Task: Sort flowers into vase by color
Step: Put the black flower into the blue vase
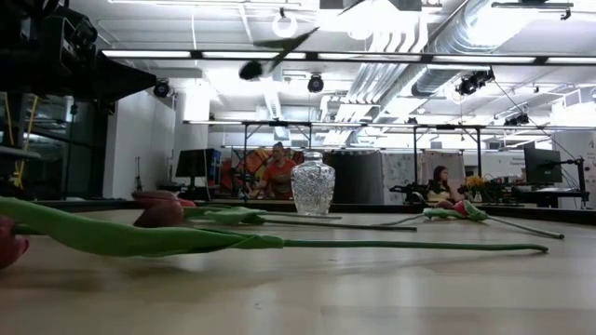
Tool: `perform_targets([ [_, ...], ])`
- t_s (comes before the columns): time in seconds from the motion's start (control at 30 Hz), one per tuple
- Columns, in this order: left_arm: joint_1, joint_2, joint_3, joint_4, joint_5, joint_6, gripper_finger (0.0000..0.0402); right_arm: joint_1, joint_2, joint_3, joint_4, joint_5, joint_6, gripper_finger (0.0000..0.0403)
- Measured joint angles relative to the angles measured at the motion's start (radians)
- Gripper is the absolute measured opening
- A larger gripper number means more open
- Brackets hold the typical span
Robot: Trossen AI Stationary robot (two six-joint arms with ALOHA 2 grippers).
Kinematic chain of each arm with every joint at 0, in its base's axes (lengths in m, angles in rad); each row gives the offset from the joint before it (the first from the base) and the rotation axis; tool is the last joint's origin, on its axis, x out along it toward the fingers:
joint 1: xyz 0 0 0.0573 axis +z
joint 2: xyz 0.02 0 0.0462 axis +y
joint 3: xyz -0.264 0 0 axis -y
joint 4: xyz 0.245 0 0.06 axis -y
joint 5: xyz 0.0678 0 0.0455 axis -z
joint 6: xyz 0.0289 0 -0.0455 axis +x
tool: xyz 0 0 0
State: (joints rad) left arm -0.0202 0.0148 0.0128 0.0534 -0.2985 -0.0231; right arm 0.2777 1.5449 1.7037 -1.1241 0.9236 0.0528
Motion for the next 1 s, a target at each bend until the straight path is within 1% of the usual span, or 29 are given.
perform_targets([
  [0.13, 0.0, 0.0, 0.0, 0.0, 0.0, 0.0, 0.0008, 0.049, -0.222, -0.297, 0.298, -0.031, -0.001, 0.0001],
  [0.3, 0.0, 0.0, 0.0, 0.0, 0.0, 0.0, 0.0008, 0.07, -0.464, -0.684, 0.75, -0.132, -0.022, 0.0001],
  [0.37, 0.0, 0.0, 0.0, 0.0, 0.0, 0.0, 0.0008, 0.069, -0.531, -0.8, 0.891, -0.157, -0.031, 0.0001],
  [0.43, 0.0, 0.0, 0.0, 0.0, 0.0, 0.0, 0.0008, 0.069, -0.579, -0.874, 0.98, -0.183, -0.028, 0.0001],
  [0.53, 0.0, 0.0, 0.0, 0.0, 0.0, 0.0, 0.0008, 0.054, -0.615, -0.929, 1.024, -0.195, 0.03, 0.0],
  [0.6, 0.0, 0.0, 0.0, 0.0, 0.0, 0.0, 0.0008, 0.025, -0.615, -0.942, 1.011, -0.203, 0.089, 0.0],
  [0.67, 0.0, 0.0, 0.0, 0.0, 0.0, 0.0, 0.0008, -0.022, -0.594, -0.937, 0.964, -0.252, 0.142, 0.0004],
  [0.73, 0.0, 0.0, 0.0, 0.0, 0.0, 0.0, 0.0008, -0.079, -0.55, -0.92, 0.904, -0.32, 0.178, 0.002],
  [0.8, 0.0, 0.0, 0.0, 0.0, 0.0, 0.0, 0.0008, -0.145, -0.489, -0.899, 0.842, -0.388, 0.206, 0.0049],
  [0.87, 0.0, 0.0, 0.0, 0.0, 0.0, 0.0, 0.0008, -0.215, -0.416, -0.881, 0.792, -0.467, 0.235, 0.0089],
  [1.0, 0.0, 0.0, 0.0, 0.0, 0.0, 0.0, 0.0008, -0.335, -0.257, -0.873, 0.709, -0.671, 0.254, 0.0176],
])
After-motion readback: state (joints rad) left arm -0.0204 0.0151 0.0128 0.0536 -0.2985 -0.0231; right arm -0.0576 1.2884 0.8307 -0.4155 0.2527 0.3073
